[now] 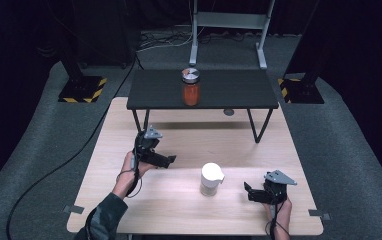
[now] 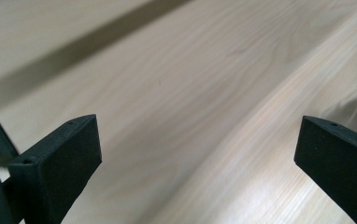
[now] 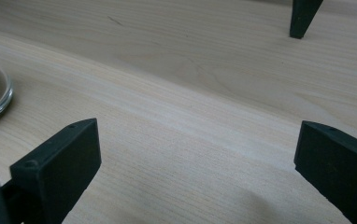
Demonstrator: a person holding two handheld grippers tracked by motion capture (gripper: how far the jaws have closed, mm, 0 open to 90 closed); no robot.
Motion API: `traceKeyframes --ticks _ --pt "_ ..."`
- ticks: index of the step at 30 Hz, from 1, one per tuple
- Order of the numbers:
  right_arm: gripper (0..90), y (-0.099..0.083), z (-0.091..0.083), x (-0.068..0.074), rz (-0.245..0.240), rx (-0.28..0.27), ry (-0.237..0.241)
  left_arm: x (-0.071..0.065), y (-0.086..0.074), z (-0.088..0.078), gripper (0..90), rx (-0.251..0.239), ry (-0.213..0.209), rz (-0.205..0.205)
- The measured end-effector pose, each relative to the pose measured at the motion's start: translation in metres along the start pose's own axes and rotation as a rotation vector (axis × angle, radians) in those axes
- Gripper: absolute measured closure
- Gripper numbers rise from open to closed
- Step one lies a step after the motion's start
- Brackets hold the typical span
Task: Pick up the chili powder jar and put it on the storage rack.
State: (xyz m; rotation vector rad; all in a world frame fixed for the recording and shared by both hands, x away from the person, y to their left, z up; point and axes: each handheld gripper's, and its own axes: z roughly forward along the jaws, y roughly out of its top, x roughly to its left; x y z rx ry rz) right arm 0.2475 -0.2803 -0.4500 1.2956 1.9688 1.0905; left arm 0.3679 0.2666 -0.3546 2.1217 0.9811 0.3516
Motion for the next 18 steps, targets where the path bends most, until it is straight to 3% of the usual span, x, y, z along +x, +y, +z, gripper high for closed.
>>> traceKeyframes --ticks 5,8,18 --pt "0.0 0.000 0.000 0.001 -0.007 -0.001 -0.003 -0.002 -0.031 0.006 0.2 0.017 0.008 -0.046" --pt "0.0 0.001 0.001 0.001 -0.003 0.006 -0.004 -0.002 -0.042 0.010 0.1 0.049 0.024 -0.099" --pt "0.0 0.001 0.001 0.003 -0.015 0.006 -0.010 -0.006 -0.066 0.011 0.0 0.023 0.045 -0.125"
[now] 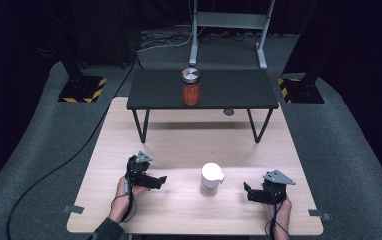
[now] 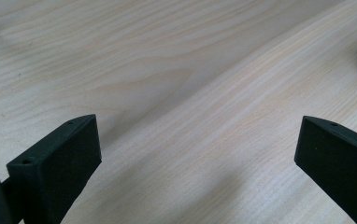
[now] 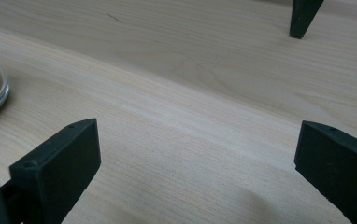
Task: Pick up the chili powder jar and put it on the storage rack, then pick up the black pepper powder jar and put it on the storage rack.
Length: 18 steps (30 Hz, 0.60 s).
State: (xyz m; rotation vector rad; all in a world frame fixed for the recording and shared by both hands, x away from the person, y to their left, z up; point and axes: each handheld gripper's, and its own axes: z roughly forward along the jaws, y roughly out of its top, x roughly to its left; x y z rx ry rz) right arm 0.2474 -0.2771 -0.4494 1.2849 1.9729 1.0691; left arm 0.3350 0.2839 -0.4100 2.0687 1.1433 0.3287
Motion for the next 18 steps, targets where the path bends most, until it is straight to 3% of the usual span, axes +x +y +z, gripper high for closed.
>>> traceKeyframes --ticks 11,18 --pt "0.0 -0.001 -0.001 0.001 -0.002 -0.004 -0.001 -0.017 -0.009 0.007 0.0 0.001 0.030 0.003" --pt "0.0 -0.002 -0.001 0.000 -0.005 -0.010 0.004 -0.027 -0.018 0.010 0.0 0.010 0.077 0.006"
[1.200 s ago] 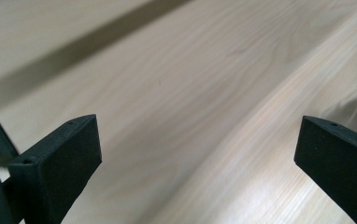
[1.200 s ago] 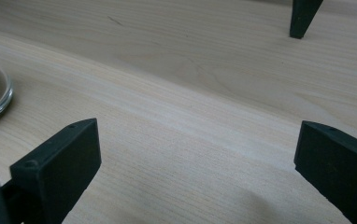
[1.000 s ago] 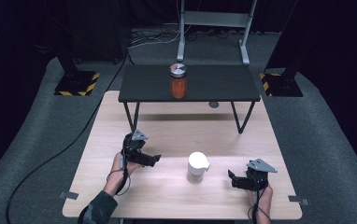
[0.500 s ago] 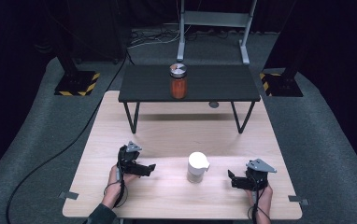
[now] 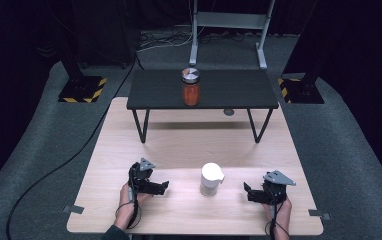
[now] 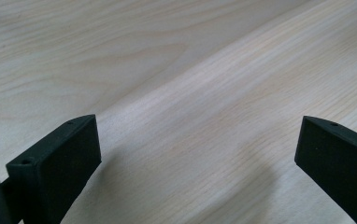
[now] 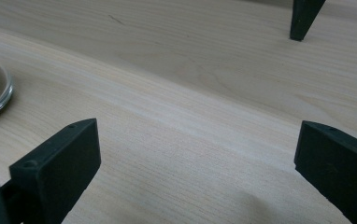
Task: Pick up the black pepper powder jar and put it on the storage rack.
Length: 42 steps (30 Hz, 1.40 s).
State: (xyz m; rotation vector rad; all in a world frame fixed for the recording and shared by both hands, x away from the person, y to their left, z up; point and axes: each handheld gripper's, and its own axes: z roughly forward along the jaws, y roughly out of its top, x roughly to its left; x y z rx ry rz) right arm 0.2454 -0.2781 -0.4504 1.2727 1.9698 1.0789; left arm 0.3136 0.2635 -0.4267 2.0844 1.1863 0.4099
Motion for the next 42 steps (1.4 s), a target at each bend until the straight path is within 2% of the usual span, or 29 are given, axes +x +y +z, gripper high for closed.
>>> traceKeyframes --ticks 4,9,12,18,23,25,26,27,29,31,32,34,35,36,37,39,42 --pt "0.0 0.000 0.000 0.000 0.002 -0.002 -0.002 -0.006 0.000 0.002 0.0 0.019 0.037 0.013" --pt "0.0 0.000 0.000 0.001 -0.003 0.002 -0.006 -0.012 -0.007 0.004 0.0 -0.010 0.071 0.013" --pt "0.0 0.000 0.000 0.003 -0.012 0.000 -0.007 -0.010 -0.011 0.005 0.0 -0.025 0.065 0.018" --pt "0.0 0.003 0.001 0.014 -0.071 0.020 -0.018 -0.010 -0.011 0.005 0.0 -0.028 0.067 0.018" --pt "0.0 0.004 0.000 0.015 -0.064 0.030 -0.010 -0.011 -0.010 0.006 0.0 -0.027 0.072 0.014" --pt "0.0 0.002 -0.003 0.015 -0.033 0.014 0.018 -0.011 -0.010 0.006 0.0 -0.027 0.072 0.015" --pt "0.0 0.002 -0.003 0.015 -0.033 0.014 0.018 -0.011 -0.010 0.006 0.0 -0.028 0.073 0.015" --pt "0.0 0.000 -0.004 0.016 -0.004 -0.004 0.046 -0.011 -0.010 0.006 0.1 -0.027 0.072 0.015" --pt "0.0 0.000 -0.004 0.018 0.007 -0.011 0.059 -0.011 -0.010 0.006 0.1 -0.028 0.073 0.015" --pt "0.0 0.000 -0.003 0.022 0.020 -0.018 0.101 -0.011 -0.010 0.006 0.1 -0.028 0.073 0.015" --pt "0.0 0.000 -0.001 0.029 0.025 -0.025 0.138 -0.011 -0.010 0.006 0.1 -0.028 0.073 0.015" --pt "0.0 0.002 0.001 0.038 0.015 -0.024 0.167 -0.011 -0.010 0.006 0.1 -0.028 0.073 0.016" --pt "0.0 0.002 0.001 0.038 0.015 -0.024 0.167 -0.011 -0.010 0.006 0.1 -0.028 0.073 0.015" --pt "0.0 0.005 0.005 0.048 0.002 -0.025 0.189 -0.011 -0.010 0.006 0.1 -0.028 0.073 0.015" --pt "0.0 0.005 0.005 0.048 0.002 -0.025 0.189 -0.011 -0.010 0.006 0.1 -0.027 0.073 0.016" --pt "0.0 0.010 0.011 0.061 -0.021 -0.029 0.222 -0.012 -0.010 0.006 0.2 -0.028 0.073 0.015" --pt "0.0 0.013 0.015 0.068 -0.044 -0.039 0.237 -0.012 -0.010 0.006 0.2 -0.029 0.073 0.016"
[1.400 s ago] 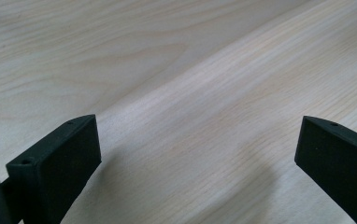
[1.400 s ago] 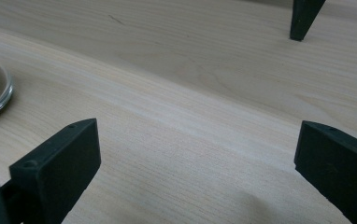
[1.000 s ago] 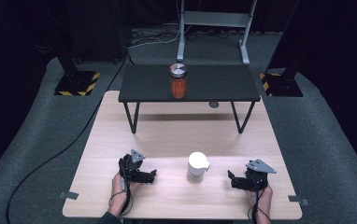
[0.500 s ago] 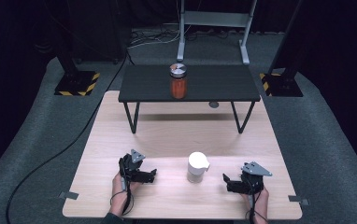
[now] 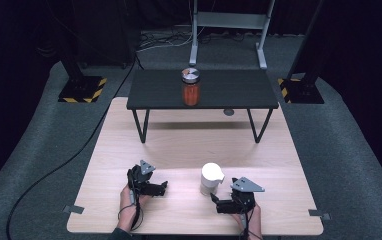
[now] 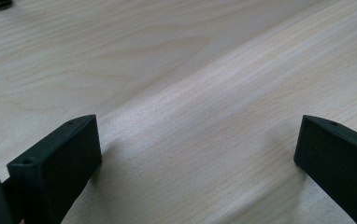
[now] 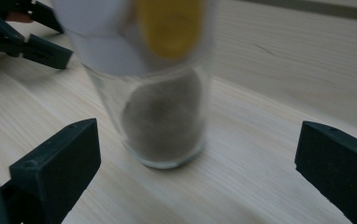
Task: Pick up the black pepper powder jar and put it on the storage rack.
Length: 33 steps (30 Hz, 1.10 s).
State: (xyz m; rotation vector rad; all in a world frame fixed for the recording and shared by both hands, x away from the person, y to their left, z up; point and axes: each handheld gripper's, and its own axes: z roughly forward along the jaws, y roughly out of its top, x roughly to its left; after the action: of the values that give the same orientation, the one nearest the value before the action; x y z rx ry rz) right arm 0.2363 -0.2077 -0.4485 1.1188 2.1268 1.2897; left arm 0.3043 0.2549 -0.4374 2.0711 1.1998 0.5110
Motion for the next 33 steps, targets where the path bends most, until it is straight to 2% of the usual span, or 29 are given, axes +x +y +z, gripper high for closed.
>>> traceKeyframes --ticks 1,6,12,14,22,25,27,33 --pt "0.0 0.004 0.005 0.004 -0.018 -0.009 0.011 0.000 0.000 0.000 0.2 0.000 0.000 0.000" --pt "0.0 0.014 0.017 0.006 -0.065 -0.026 0.053 0.000 0.000 0.000 0.2 0.000 -0.001 -0.001" --pt "0.0 0.020 0.029 0.010 -0.086 -0.026 0.053 0.000 0.000 0.000 0.2 0.000 0.000 0.000" --pt "4.6 0.018 0.029 0.015 -0.100 -0.038 0.033 0.000 0.000 0.000 0.3 0.000 -0.001 0.000" --pt "23.0 0.015 0.026 0.016 -0.093 -0.059 0.025 0.000 0.000 0.000 0.3 0.000 -0.001 0.002" --pt "24.5 0.015 0.026 0.015 -0.098 -0.057 0.027 0.000 0.000 0.000 0.3 0.000 -0.001 0.001" --pt "29.0 0.015 0.024 0.017 -0.102 -0.054 0.012 0.000 0.000 0.000 0.3 0.000 -0.002 0.001" --pt "29.4 0.013 0.024 0.015 -0.100 -0.061 0.018 0.000 0.000 0.000 0.3 0.000 -0.002 0.001"
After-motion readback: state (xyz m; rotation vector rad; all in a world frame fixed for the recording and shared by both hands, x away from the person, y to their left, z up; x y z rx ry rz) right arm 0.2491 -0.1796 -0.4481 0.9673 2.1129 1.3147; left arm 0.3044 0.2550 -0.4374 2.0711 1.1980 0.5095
